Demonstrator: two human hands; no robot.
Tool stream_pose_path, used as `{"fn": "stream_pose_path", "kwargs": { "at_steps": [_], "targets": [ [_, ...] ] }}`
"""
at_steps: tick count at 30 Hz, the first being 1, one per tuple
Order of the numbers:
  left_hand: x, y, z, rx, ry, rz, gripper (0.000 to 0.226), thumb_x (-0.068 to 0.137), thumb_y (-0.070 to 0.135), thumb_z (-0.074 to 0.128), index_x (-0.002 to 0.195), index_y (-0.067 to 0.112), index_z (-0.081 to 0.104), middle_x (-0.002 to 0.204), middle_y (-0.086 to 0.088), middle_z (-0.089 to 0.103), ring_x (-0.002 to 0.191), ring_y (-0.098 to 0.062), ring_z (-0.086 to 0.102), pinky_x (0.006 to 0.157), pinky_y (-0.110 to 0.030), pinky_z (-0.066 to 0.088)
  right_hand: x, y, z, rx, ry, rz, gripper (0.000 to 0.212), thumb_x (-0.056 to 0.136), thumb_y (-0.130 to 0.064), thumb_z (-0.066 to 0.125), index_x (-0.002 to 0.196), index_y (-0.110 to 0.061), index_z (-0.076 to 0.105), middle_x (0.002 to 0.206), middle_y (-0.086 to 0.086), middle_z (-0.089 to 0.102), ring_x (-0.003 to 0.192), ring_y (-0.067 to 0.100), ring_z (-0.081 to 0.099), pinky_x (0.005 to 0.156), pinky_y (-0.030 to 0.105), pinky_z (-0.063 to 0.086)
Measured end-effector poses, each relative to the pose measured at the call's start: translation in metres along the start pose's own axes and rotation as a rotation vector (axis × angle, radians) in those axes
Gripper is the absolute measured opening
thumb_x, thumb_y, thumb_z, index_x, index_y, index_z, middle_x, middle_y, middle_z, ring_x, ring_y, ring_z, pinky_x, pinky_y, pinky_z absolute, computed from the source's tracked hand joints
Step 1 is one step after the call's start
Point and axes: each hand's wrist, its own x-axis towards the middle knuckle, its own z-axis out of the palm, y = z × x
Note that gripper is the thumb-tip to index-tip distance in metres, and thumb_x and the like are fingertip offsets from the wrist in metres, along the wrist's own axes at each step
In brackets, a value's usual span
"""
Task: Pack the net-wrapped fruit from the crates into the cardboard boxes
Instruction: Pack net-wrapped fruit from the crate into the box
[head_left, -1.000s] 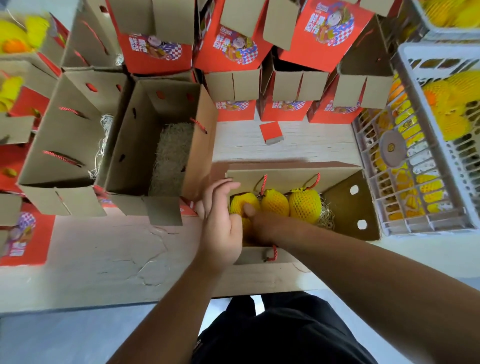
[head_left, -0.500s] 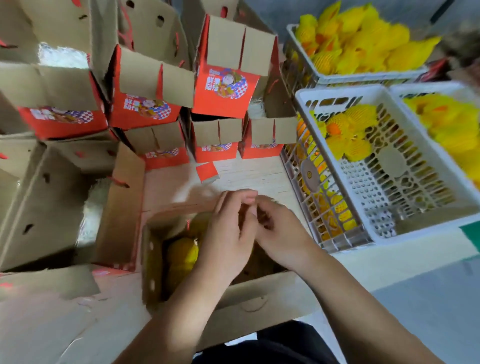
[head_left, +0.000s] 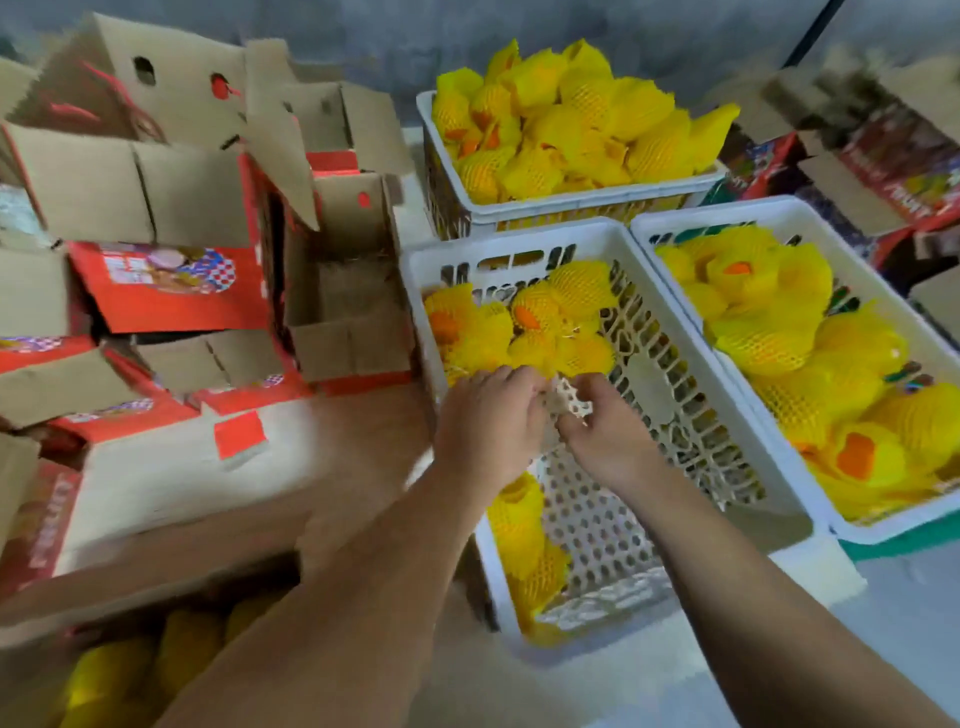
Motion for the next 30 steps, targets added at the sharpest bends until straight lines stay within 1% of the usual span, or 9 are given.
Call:
{"fn": "stream_pose_path", "kwargs": {
  "at_steps": [4,7,10,13,17,21,25,28,30],
  "targets": [
    [0.0,-0.003,0.009,-0.049,0.082,-0.059,0.021,0.099,0.03,0.055,0.113,0.028,0.07,0.092,0.0,0.073,0.084,-0.027,0.068,0.068,-0.04,0.052,0.082,0.022,0.009,-0.15,-0.105,0.01,0.054,0.095,-0.027,0.061,0.142,-0.013,0.039,0.144,0.015,0.044,0.126,0.041,0.049,0.094,0.045,0.047],
    [0.0,-0.002,0.007,-0.103,0.133,-0.109,0.02,0.096,0.031,0.056,0.109,0.028,0.071,0.087,0.003,0.074,0.08,-0.021,0.069,0.063,-0.039,0.053,0.123,0.022,0.019,-0.247,-0.033,-0.138,0.047,0.091,-0.017,0.061,0.132,-0.012,0.04,0.14,0.012,0.04,0.118,0.042,0.047,0.088,0.048,0.047],
    [0.002,0.0,0.008,-0.06,0.11,-0.145,0.016,0.093,0.031,0.059,0.104,0.03,0.07,0.083,0.005,0.072,0.079,-0.018,0.068,0.062,-0.037,0.052,0.154,0.012,0.029,-0.383,0.018,-0.252,0.074,0.09,-0.025,0.063,0.152,-0.019,0.023,0.155,0.008,0.024,0.127,0.038,0.039,0.1,0.048,0.045],
    [0.002,-0.001,0.01,-0.014,0.085,-0.173,0.016,0.094,0.035,0.056,0.105,0.034,0.068,0.084,0.008,0.071,0.081,-0.013,0.068,0.062,-0.036,0.055,0.177,0.001,0.039,-0.572,0.015,-0.188,0.088,0.091,-0.032,0.059,0.159,-0.026,0.004,0.154,0.006,0.019,0.129,0.035,0.034,0.105,0.044,0.036],
    [0.002,-0.003,0.011,0.037,0.054,-0.171,0.021,0.096,0.039,0.051,0.11,0.036,0.066,0.088,0.008,0.071,0.085,-0.014,0.066,0.066,-0.037,0.056,0.191,-0.009,0.039,-0.754,0.144,-0.238,0.06,0.09,-0.022,0.056,0.145,-0.02,0.032,0.14,0.009,0.034,0.124,0.032,0.037,0.101,0.041,0.035],
    [0.003,-0.001,0.007,0.029,0.039,-0.181,0.022,0.099,0.04,0.051,0.116,0.035,0.064,0.096,0.009,0.071,0.091,-0.014,0.066,0.072,-0.036,0.057,0.186,-0.004,0.034,-0.792,0.137,-0.492,0.055,0.085,-0.013,0.061,0.134,-0.022,0.034,0.146,0.007,0.04,0.13,0.032,0.036,0.107,0.042,0.032],
    [0.002,0.001,0.005,-0.015,0.082,-0.152,0.035,0.096,0.037,0.058,0.131,0.032,0.057,0.111,0.013,0.068,0.098,-0.013,0.065,0.079,-0.034,0.056,0.15,0.004,0.018,-0.541,0.152,-0.476,0.068,0.079,-0.044,0.073,0.139,-0.033,0.042,0.128,-0.005,0.056,0.12,0.028,0.045,0.099,0.043,0.035],
    [0.003,0.0,0.007,-0.011,0.085,-0.133,0.075,0.095,0.052,0.058,0.158,0.026,0.028,0.145,0.006,0.051,0.115,-0.016,0.061,0.09,-0.032,0.054,0.106,0.003,0.001,0.141,0.039,-0.293,0.049,0.077,-0.049,0.068,0.123,-0.042,0.052,0.099,-0.022,0.065,0.103,-0.006,0.057,0.081,0.032,0.05],
    [0.003,0.0,0.007,0.01,0.04,-0.113,0.096,0.092,0.068,0.055,0.164,0.031,0.002,0.157,0.004,0.039,0.121,-0.018,0.059,0.092,-0.035,0.054,0.074,0.005,-0.001,0.639,-0.177,-0.144,0.032,0.087,-0.044,0.056,0.116,-0.037,0.065,0.1,-0.013,0.073,0.094,0.003,0.067,0.078,0.04,0.053]
  ]
}}
